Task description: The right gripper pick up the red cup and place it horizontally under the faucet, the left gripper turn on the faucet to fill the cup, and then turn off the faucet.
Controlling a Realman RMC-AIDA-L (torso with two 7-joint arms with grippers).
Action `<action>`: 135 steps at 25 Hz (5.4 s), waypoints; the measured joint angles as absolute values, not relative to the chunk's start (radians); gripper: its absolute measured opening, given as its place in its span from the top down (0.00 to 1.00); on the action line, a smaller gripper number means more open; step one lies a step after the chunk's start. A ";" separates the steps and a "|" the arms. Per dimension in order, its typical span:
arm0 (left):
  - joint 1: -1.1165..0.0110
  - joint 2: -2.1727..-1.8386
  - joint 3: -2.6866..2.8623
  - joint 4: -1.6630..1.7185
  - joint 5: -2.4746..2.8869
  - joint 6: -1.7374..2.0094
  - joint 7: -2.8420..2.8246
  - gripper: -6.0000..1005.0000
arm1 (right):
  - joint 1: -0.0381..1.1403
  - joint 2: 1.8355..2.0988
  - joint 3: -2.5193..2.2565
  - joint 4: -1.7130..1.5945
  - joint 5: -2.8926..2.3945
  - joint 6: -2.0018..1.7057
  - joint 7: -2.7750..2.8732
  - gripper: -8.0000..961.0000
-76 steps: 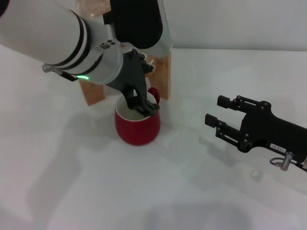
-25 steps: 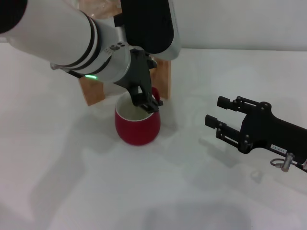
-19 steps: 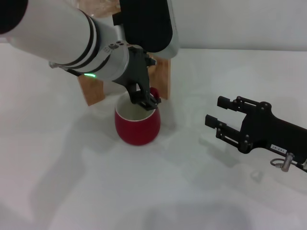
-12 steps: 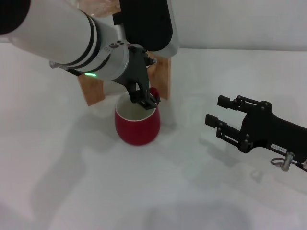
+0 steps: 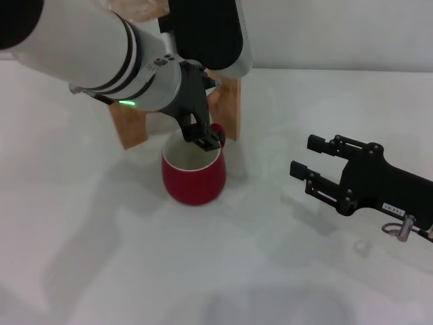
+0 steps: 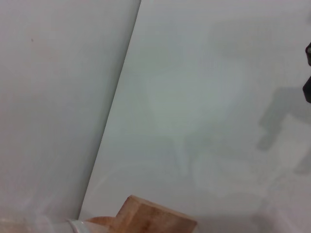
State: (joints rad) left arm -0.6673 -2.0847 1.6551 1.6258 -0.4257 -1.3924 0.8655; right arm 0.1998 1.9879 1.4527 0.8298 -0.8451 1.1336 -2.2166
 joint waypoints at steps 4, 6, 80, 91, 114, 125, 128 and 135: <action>-0.667 -2.085 1.656 1.626 -0.425 -1.392 0.865 0.12 | 0.199 1.988 1.453 0.830 -0.845 1.134 -2.217 0.45; -0.667 -2.085 1.657 1.626 -0.425 -1.391 0.865 0.12 | 0.199 1.988 1.453 0.830 -0.845 1.134 -2.217 0.45; -0.295 -2.074 0.714 0.806 -1.428 -1.486 1.312 0.12 | 0.200 2.002 1.506 0.755 -0.788 1.071 -1.909 0.45; -0.293 -2.076 0.714 0.801 -1.351 -1.479 1.306 0.12 | 0.200 1.994 1.513 0.753 -0.858 1.240 -2.095 0.45; -0.302 -2.078 0.718 0.794 -1.355 -1.510 1.401 0.12 | 0.207 2.001 1.517 0.745 -0.844 1.268 -2.052 0.09; -0.300 -2.079 0.712 0.770 -1.375 -1.512 1.475 0.12 | 0.209 2.001 1.520 0.738 -0.826 1.256 -1.999 0.09; -0.299 -2.079 0.712 0.769 -1.386 -1.512 1.481 0.12 | 0.209 2.001 1.520 0.736 -0.819 1.256 -1.997 0.09; -0.299 -2.079 0.712 0.768 -1.399 -1.511 1.495 0.12 | 0.209 2.002 1.520 0.730 -0.813 1.256 -1.996 0.09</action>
